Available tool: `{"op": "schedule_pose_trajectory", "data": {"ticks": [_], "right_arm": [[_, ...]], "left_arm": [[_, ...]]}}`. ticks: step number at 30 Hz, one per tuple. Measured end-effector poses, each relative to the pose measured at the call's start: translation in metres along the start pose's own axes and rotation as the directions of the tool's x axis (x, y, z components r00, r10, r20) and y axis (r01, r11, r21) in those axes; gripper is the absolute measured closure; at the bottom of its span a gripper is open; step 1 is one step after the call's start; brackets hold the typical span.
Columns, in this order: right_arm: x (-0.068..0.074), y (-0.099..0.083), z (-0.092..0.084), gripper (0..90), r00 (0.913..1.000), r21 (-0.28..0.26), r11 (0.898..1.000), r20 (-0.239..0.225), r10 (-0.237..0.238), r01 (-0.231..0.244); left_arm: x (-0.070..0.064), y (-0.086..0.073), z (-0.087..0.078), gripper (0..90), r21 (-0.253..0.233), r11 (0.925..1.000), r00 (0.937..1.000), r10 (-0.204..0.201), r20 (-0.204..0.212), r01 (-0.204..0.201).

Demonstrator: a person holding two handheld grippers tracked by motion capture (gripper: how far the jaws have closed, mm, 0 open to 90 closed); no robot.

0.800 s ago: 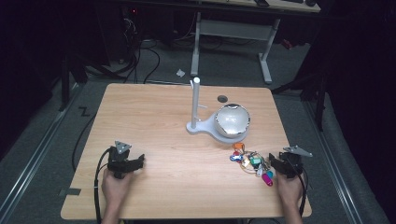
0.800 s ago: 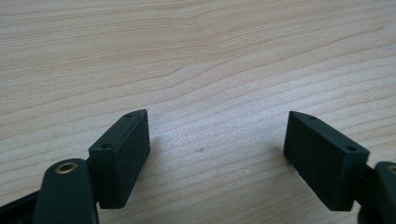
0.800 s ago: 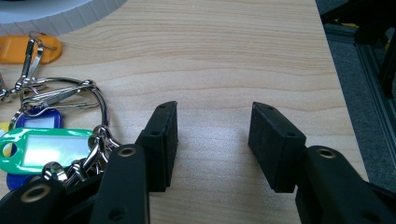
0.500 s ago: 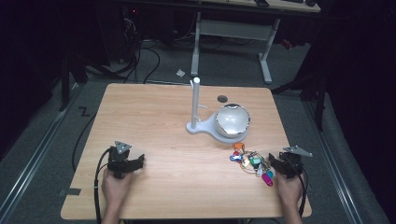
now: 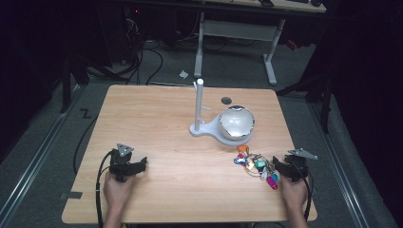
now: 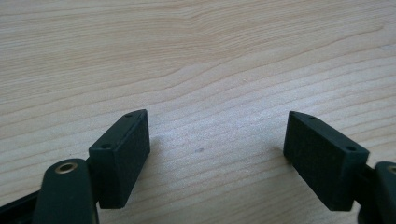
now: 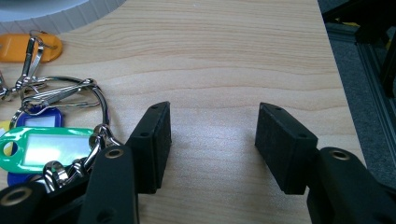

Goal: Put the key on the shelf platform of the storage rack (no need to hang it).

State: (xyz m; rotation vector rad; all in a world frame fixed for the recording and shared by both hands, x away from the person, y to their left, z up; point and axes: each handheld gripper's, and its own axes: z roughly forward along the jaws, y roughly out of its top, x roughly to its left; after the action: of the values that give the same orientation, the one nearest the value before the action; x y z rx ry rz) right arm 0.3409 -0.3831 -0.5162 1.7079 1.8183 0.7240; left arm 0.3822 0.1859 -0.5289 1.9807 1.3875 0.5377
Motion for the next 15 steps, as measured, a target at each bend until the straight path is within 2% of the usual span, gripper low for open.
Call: {"op": "schedule_pose_trajectory", "data": {"ticks": [15], "right_arm": [[0.0001, 0.0002, 0.0002, 43.8, 1.0000, 0.002, 1.000, -0.006, -0.005, 0.005]], "left_arm": [[-0.0001, 0.0001, 0.0000, 22.9, 0.000, 1.0000, 1.0000, 0.000, -0.001, 0.000]]}}
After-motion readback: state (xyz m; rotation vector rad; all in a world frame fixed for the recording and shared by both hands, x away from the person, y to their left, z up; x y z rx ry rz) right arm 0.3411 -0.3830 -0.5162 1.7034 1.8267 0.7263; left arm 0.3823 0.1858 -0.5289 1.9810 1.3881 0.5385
